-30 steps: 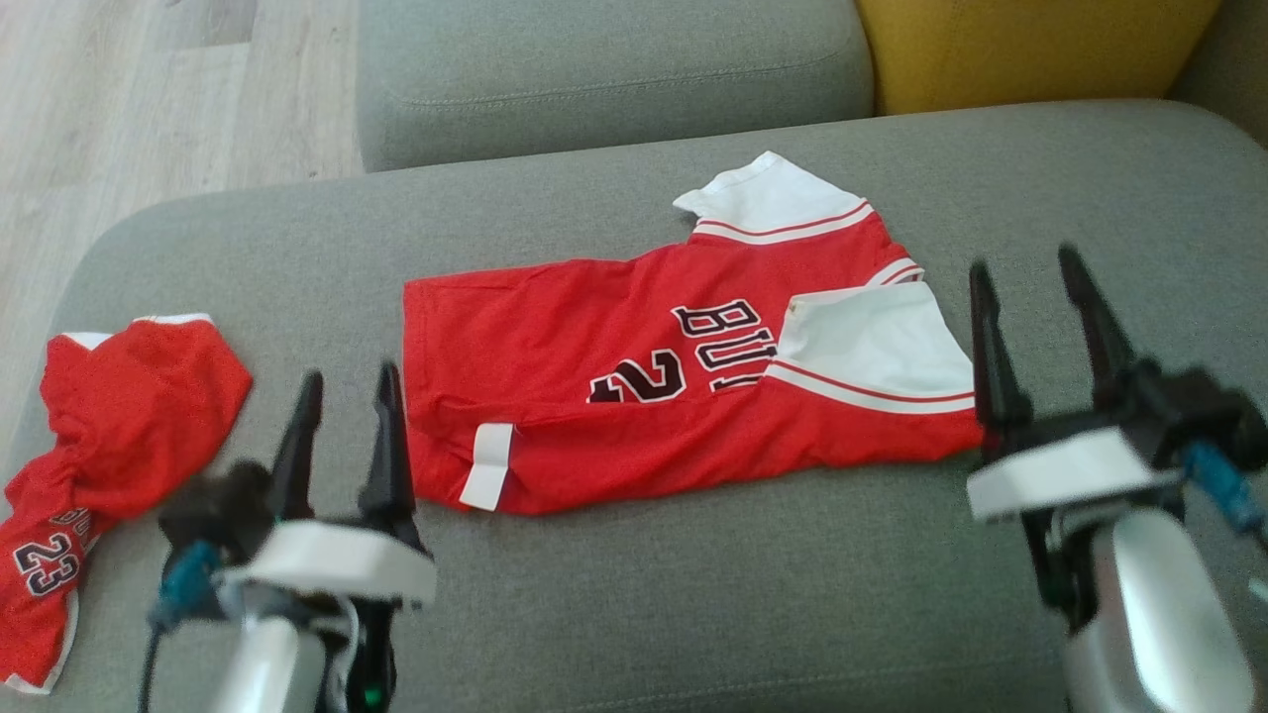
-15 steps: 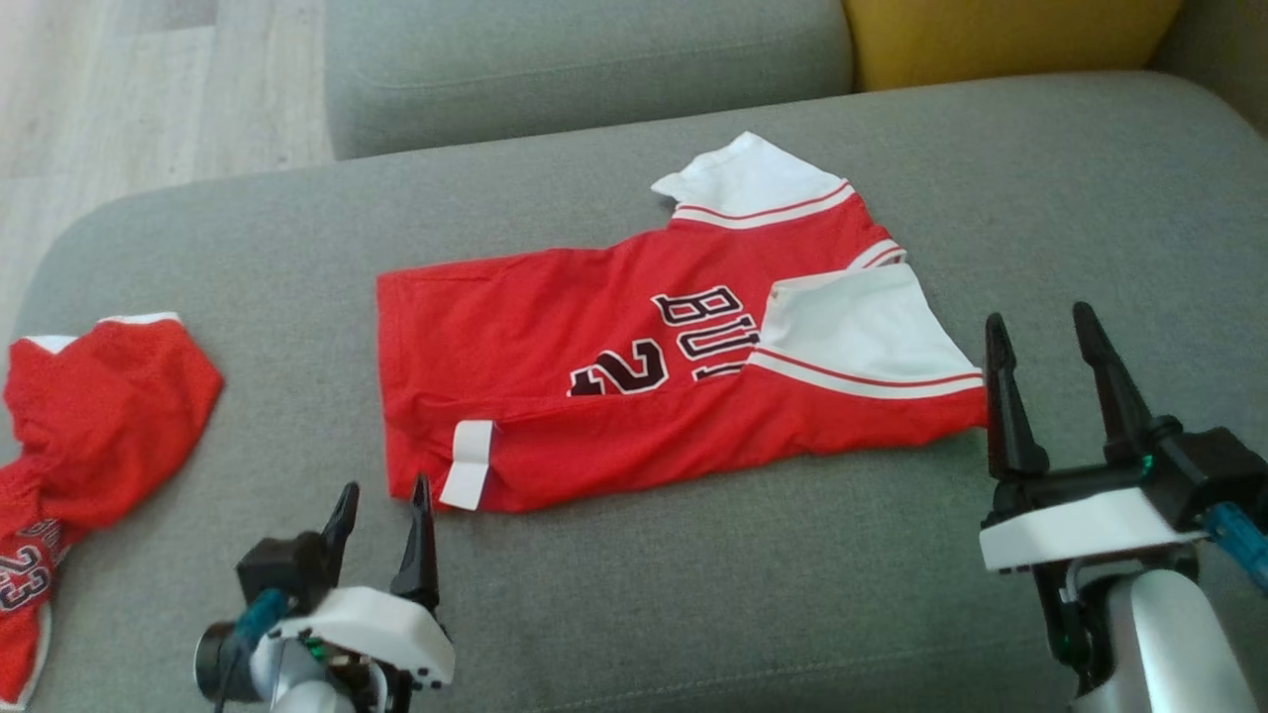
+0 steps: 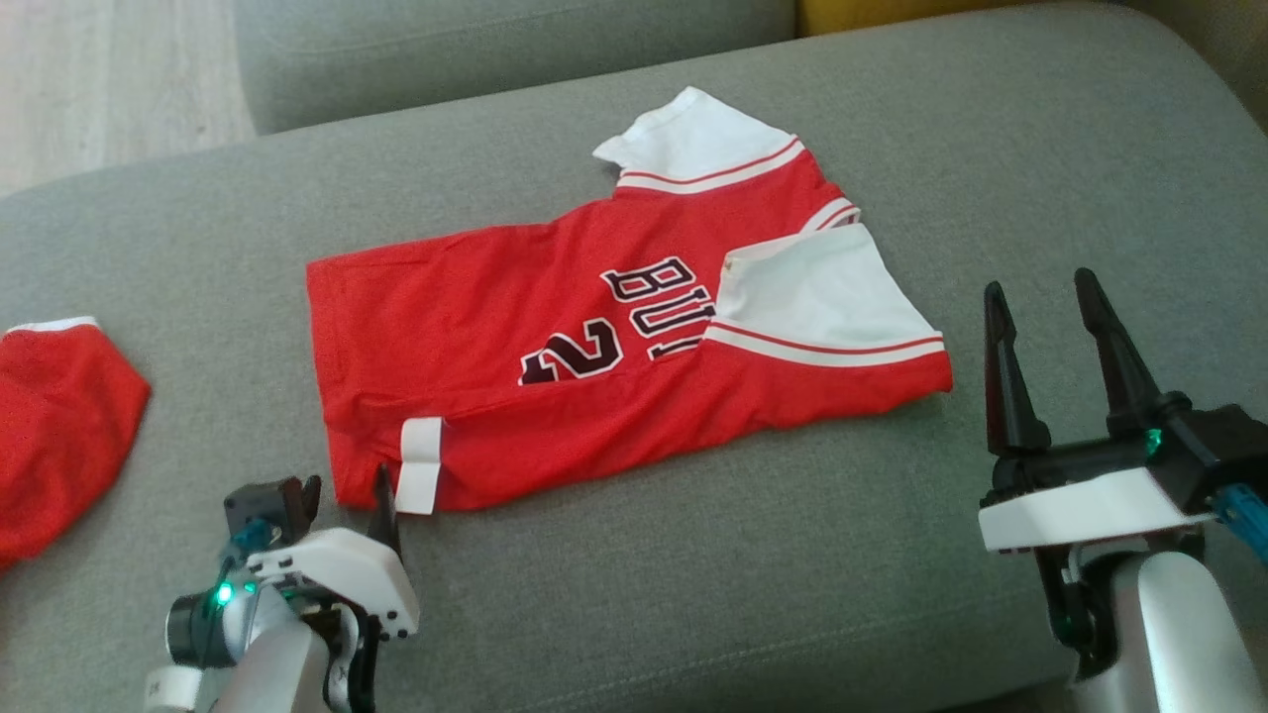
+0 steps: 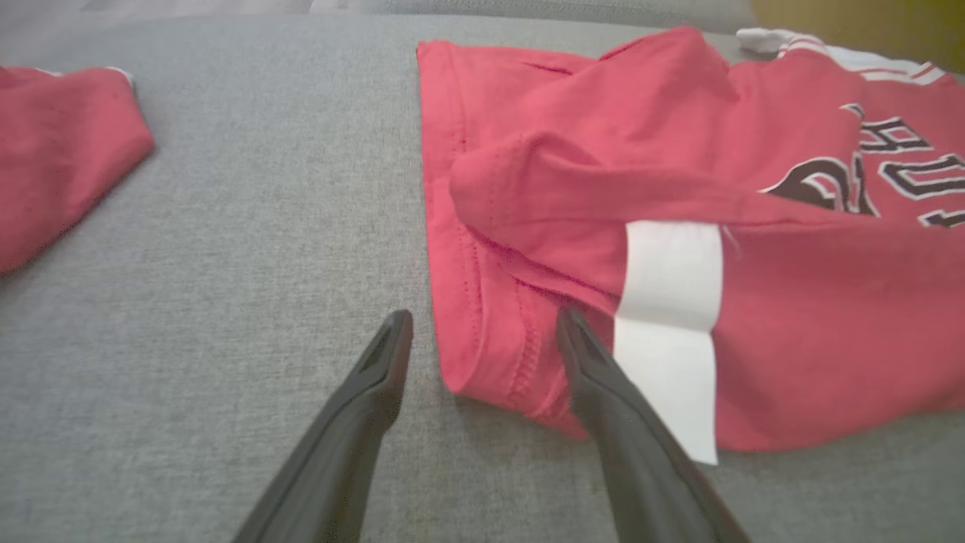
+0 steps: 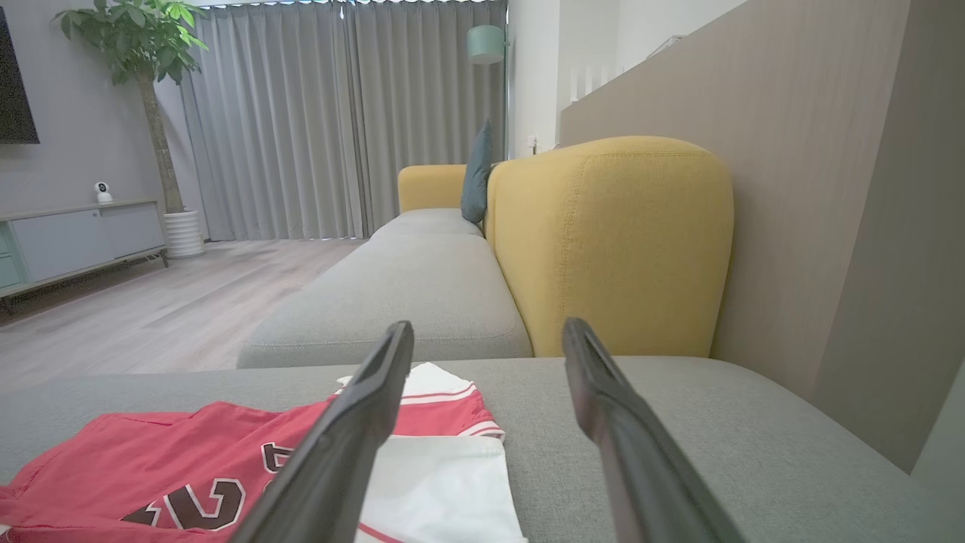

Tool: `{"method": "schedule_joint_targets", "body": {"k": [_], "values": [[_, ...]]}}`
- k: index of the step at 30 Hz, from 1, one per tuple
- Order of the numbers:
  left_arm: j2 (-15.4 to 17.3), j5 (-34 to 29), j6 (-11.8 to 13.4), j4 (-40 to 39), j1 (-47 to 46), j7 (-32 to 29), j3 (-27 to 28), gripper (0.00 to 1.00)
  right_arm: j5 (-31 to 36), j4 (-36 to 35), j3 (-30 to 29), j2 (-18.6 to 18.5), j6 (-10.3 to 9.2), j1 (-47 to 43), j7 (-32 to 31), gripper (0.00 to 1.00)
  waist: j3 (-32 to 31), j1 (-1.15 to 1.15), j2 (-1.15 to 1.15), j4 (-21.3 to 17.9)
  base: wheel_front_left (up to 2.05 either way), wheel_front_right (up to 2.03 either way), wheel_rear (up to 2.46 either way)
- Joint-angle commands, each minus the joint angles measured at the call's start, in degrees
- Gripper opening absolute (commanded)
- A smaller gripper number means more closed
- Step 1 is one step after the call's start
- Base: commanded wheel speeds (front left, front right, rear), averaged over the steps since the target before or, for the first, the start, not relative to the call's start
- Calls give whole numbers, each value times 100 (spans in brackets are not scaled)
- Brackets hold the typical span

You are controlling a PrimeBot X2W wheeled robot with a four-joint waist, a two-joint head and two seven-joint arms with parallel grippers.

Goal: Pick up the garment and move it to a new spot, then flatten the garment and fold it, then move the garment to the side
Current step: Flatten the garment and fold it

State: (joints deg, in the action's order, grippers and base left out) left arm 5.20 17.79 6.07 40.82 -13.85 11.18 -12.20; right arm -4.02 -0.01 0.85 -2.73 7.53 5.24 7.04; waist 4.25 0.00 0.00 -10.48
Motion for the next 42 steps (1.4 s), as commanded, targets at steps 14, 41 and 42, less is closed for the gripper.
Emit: {"method": "schedule_joint_targets", "body": {"k": [14,41,42], "values": [[81,123,-291,800,-734,136,56,0,135,91,-197,-15,-4,277,-476,100,230,0,0,146,0,0,0],[-111,-111,-368,-1394,-260,381,-418,0,604,4455,-1511,-15,-4,2005,-1294,100,381,0,0,1208,0,0,0],[-100,-108,-360,-1416,-252,381,-416,0,652,4552,-1529,-15,-4,2048,-1284,100,382,0,0,1205,0,0,0]]}}
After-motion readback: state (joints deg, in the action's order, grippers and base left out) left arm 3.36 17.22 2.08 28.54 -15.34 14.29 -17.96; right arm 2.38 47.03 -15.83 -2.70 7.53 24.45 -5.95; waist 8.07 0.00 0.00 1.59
